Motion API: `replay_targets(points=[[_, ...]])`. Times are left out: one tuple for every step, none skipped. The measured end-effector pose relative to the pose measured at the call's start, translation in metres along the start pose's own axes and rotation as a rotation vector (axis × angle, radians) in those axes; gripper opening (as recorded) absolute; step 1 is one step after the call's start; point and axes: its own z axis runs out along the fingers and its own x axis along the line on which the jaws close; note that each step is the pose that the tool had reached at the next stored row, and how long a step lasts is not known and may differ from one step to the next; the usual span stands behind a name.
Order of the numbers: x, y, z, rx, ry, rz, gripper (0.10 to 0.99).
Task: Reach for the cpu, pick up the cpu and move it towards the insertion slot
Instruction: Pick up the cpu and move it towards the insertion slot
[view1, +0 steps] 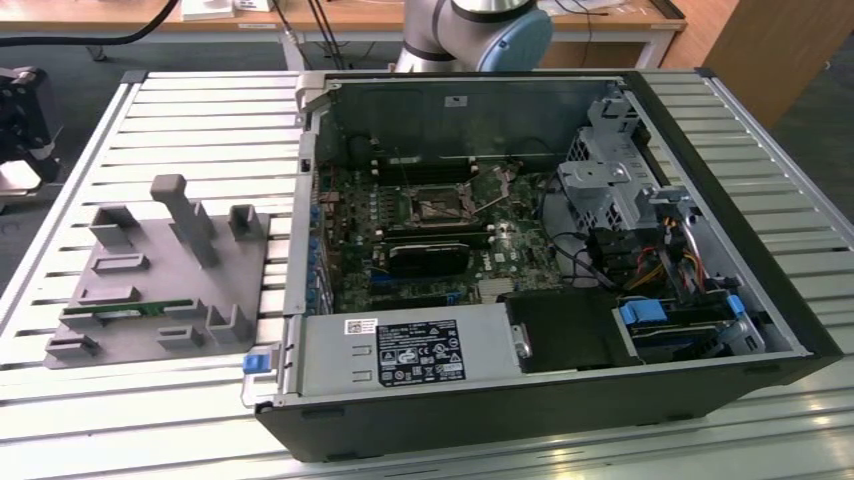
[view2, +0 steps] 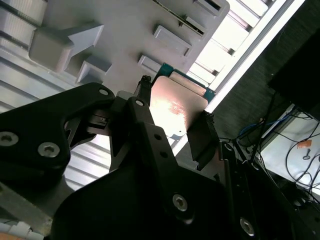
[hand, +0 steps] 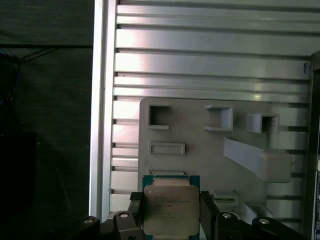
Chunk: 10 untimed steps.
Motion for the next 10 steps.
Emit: replay_targets(points=[[0.0,0.0,-0.0005,0.0,0.0001,0.0,0.541],[0.0,0.0001,-0.0011,0.0,0.0002,0.0,0.541],[0.0,0.0001,-0.0014,0.0,0.0001,0.0,0.541],[0.0,0.0002,-0.002,0.001,0.0002,0.0,0.541],[0.0,0.0003,-0.0028,0.001,0.0004,0.0,0.541],[0.0,0.0005,-0.0036,0.001,0.0002,0.0,0.541],[0.0,0.0007,-0.0044,0.002,0.0002,0.0,0.541],[0.0,0.0007,-0.0053,0.002,0.0003,0.0,0.541],[0.0,0.0007,-0.0061,0.003,0.0003,0.0,0.541],[0.0,0.0007,-0.0068,0.003,0.0001,0.0,0.541]])
